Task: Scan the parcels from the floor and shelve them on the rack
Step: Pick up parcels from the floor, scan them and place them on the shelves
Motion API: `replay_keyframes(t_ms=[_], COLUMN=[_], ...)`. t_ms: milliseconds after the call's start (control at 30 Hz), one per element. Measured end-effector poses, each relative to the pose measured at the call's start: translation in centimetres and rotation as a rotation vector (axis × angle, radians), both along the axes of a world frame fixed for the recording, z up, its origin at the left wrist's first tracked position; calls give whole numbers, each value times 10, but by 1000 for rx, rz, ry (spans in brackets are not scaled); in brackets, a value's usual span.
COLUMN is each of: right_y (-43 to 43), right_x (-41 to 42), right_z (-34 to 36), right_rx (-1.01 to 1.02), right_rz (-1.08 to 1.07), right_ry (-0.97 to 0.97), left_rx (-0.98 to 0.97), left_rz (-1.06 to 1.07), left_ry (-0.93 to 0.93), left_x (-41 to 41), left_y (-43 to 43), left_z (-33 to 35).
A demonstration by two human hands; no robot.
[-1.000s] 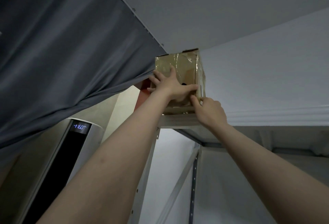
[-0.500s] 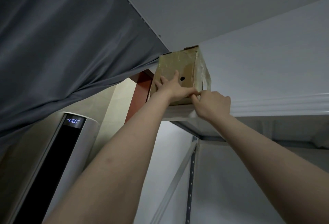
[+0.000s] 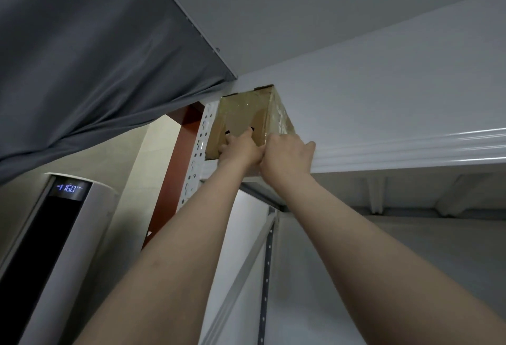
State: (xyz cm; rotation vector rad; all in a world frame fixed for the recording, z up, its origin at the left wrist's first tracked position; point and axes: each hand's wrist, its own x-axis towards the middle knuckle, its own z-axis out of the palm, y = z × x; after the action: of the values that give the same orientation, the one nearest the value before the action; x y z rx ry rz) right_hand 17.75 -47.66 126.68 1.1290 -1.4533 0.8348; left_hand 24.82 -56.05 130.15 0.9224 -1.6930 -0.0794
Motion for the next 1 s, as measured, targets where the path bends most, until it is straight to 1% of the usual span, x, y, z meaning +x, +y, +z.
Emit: replay_keyframes(t_ms=[167, 333, 467, 600, 733, 800, 900, 1000], right_y=[2, 2, 3, -3, -10, -8, 8, 42], right_x=[-4, -8, -11, -25, -45, -58, -76, -89], right_z=[-2, -5, -10, -33, -100, -152, -240, -318], right_rx=[-7, -26, -48, -9, -96, -134, -102, -49], right_rz=[33, 28, 11, 65, 294, 403, 490, 491], right_ry=[18, 52, 78, 130, 167, 113, -115, -315], left_rx=[4, -12, -133, -220, -253, -249, -187, -45], left_rz=[-24, -41, 6, 16, -134, -213, -313, -435], left_ry=[39, 184, 315, 376, 447, 399, 235, 121], left_x=[-6, -17, -24, -27, -35, -43, -62, -82], left_y=[-9, 0, 11, 14, 29, 40, 60, 88], left_z=[0, -14, -38, -68, -133, -183, -258, -323])
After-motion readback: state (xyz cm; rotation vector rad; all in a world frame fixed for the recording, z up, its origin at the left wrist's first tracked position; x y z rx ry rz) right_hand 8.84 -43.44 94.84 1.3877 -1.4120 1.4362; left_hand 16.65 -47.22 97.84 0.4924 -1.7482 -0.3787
